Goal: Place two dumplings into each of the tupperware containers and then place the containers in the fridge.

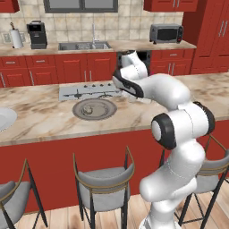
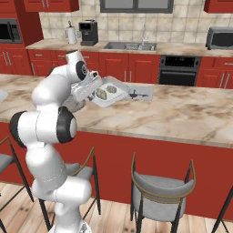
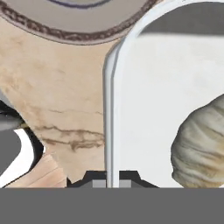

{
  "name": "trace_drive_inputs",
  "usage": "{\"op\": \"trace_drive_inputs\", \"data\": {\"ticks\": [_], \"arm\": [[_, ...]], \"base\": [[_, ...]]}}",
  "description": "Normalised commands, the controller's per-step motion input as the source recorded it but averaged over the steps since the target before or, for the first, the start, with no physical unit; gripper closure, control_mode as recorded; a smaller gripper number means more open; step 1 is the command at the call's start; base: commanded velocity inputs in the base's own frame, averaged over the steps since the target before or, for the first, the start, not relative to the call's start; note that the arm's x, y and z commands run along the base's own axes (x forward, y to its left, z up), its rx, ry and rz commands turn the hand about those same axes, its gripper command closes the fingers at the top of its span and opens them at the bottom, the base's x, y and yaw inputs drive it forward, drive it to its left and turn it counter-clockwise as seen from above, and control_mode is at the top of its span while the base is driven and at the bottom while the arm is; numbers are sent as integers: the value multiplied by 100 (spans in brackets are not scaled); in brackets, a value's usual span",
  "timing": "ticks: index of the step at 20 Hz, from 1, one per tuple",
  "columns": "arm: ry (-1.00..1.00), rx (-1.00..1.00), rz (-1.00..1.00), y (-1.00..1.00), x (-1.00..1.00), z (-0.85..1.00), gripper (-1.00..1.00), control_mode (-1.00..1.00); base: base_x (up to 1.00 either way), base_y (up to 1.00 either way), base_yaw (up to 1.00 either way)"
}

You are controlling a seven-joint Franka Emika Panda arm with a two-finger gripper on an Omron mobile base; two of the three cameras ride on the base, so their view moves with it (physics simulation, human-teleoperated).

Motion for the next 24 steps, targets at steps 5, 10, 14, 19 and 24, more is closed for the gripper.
{"op": "trace_drive_inputs", "data": {"ticks": [5, 10, 14, 19, 24], "arm": [[0, -4, 54, -11, -85, 3, 100, -100], [3, -10, 48, 0, -64, 6, 100, -100], [7, -20, 26, 10, -32, 5, 100, -100], [3, -11, 1, -3, -19, 18, 100, -100], [7, 0, -15, -26, -5, 17, 100, -100]], "base": [[0, 0, 0], [0, 0, 0], [0, 0, 0], [0, 0, 0], [0, 0, 0]]}}
